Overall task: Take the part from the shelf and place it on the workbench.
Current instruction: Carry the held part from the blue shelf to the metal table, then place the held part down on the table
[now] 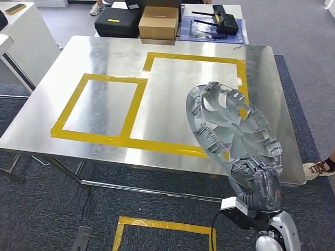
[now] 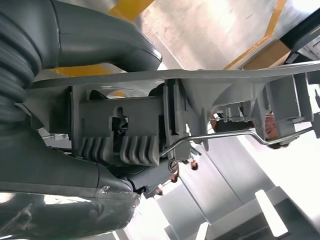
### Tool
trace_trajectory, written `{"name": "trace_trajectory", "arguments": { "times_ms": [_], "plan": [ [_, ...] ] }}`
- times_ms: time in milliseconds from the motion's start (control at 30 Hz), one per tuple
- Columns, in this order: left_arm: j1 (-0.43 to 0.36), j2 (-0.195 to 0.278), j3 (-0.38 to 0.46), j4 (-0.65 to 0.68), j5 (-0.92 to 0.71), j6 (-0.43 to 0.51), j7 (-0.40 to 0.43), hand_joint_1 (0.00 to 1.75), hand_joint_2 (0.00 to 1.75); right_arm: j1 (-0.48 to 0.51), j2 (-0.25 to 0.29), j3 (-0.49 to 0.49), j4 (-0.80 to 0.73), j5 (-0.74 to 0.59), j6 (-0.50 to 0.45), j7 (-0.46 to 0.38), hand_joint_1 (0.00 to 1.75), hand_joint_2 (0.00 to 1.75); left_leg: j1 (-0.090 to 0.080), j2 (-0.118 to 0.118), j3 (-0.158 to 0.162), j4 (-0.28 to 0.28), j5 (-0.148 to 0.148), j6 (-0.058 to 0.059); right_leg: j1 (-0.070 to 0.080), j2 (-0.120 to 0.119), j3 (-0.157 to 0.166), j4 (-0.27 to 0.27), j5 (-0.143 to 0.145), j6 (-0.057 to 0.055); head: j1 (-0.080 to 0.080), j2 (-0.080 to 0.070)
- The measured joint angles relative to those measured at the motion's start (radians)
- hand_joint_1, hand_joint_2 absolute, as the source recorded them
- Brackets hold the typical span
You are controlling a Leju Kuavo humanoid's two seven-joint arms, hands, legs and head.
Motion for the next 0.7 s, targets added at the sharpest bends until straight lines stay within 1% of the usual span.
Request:
{"name": "trace_trajectory", "arguments": {
  "times_ms": [33,67,100,133,167,200,267,300,333,367,400,467,500,600,700],
  "plan": [
    [-0.002,0.0,0.0,0.0,-0.001,0.0,0.0,0.0,1.75,0.001,0.0,-0.001,0.0,0.002,0.0,0.002,1.75,1.75,-0.001,0.021,-0.032,0.056,-0.018,-0.002,0.002,-0.002,0.005,-0.001,-0.003,-0.006,-0.003,0.0],
    [-0.003,-0.001,0.001,0.0,-0.002,0.0,0.0,0.0,1.75,0.001,0.0,-0.002,0.0,0.004,0.0,0.004,1.75,1.75,-0.003,0.037,-0.076,0.126,-0.043,-0.003,0.004,-0.004,0.008,-0.001,-0.008,-0.011,-0.006,0.0],
    [-0.003,-0.001,0.001,0.0,-0.002,-0.001,0.0,0.0,1.75,0.002,0.0,-0.001,0.0,0.006,0.0,0.004,1.75,1.75,-0.003,0.043,-0.12,0.191,-0.067,-0.003,0.008,-0.005,0.012,-0.001,-0.013,-0.015,-0.007,0.0],
    [-0.002,-0.001,0.002,0.0,-0.002,-0.001,0.0,0.0,1.75,0.003,0.0,0.001,0.0,0.008,0.0,0.005,1.75,1.75,-0.004,0.045,-0.153,0.233,-0.08,0.0,0.011,-0.006,0.017,-0.001,-0.018,-0.018,-0.008,0.0],
    [-0.002,-0.001,0.002,0.0,-0.003,-0.001,0.0,0.0,1.75,0.003,0.0,0.002,0.001,0.01,0.001,0.008,1.75,1.75,-0.006,0.046,-0.169,0.241,-0.072,0.005,0.015,-0.006,0.025,-0.001,-0.025,-0.02,-0.008,0.0],
    [-0.001,0.0,0.003,0.0,-0.003,-0.001,0.0,0.0,1.75,0.004,0.0,0.004,0.001,0.013,0.002,0.01,1.75,1.75,-0.01,0.046,-0.167,0.214,-0.042,0.013,0.019,-0.007,0.035,-0.001,-0.032,-0.021,-0.009,0.0],
    [-0.001,0.002,0.005,0.0,-0.004,-0.001,0.0,0.0,1.75,0.004,0.0,0.006,0.001,0.018,0.003,0.015,1.75,1.75,-0.021,0.048,-0.127,0.091,0.054,0.033,0.026,-0.009,0.057,-0.001,-0.045,-0.021,-0.01,0.0],
    [-0.001,0.003,0.006,0.0,-0.004,0.0,0.0,0.0,1.75,0.003,0.0,0.007,0.002,0.021,0.003,0.016,1.75,1.75,-0.027,0.05,-0.105,0.031,0.08,0.04,0.029,-0.009,0.064,0.0,-0.051,-0.018,-0.01,0.0],
    [-0.001,0.004,0.008,0.0,-0.004,0.002,0.001,0.0,1.75,0.002,0.0,0.008,0.002,0.022,0.002,0.018,1.75,1.75,-0.031,0.052,-0.09,-0.009,0.096,0.044,0.031,-0.01,0.067,-0.001,-0.056,-0.015,-0.01,0.0],
    [-0.001,0.004,0.01,0.0,-0.003,0.004,0.004,0.0,1.75,0.002,-0.001,0.009,0.003,0.023,0.001,0.019,1.75,1.75,-0.032,0.054,-0.083,-0.028,0.1,0.045,0.034,-0.011,0.067,0.0,-0.06,-0.013,-0.01,0.0],
    [-0.001,0.003,0.012,0.0,-0.003,0.006,0.008,0.0,1.75,0.002,-0.002,0.011,0.003,0.023,0.0,0.021,1.75,1.75,-0.031,0.053,-0.08,-0.034,0.096,0.042,0.036,-0.011,0.067,0.0,-0.063,-0.013,-0.01,0.0],
    [0.0,0.002,0.015,0.0,-0.003,0.01,0.013,0.0,1.75,0.003,-0.005,0.015,0.004,0.023,0.0,0.027,1.75,1.75,-0.031,0.05,-0.08,-0.035,0.104,0.04,0.037,-0.013,0.07,-0.004,-0.065,-0.016,-0.009,0.0],
    [0.0,0.002,0.017,0.0,-0.003,0.011,0.014,0.0,1.75,0.003,-0.006,0.017,0.004,0.023,0.0,0.03,1.75,1.75,-0.032,0.048,-0.08,-0.035,0.102,0.042,0.036,-0.014,0.072,-0.008,-0.064,-0.017,-0.009,0.0],
    [0.0,0.001,0.019,0.0,-0.004,0.013,0.014,0.0,1.75,0.003,-0.01,0.019,0.005,0.022,-0.001,0.033,1.75,1.75,-0.032,0.047,-0.08,-0.035,0.098,0.048,0.036,-0.016,0.077,-0.018,-0.065,-0.013,-0.009,0.0],
    [0.0,-0.001,0.02,0.0,-0.005,0.013,0.014,0.0,1.75,0.004,-0.011,0.02,0.005,0.026,-0.003,0.037,1.75,1.75,-0.033,0.047,-0.08,-0.035,0.096,0.051,0.036,-0.016,0.077,-0.023,-0.064,-0.005,-0.009,0.0]
  ]
}}
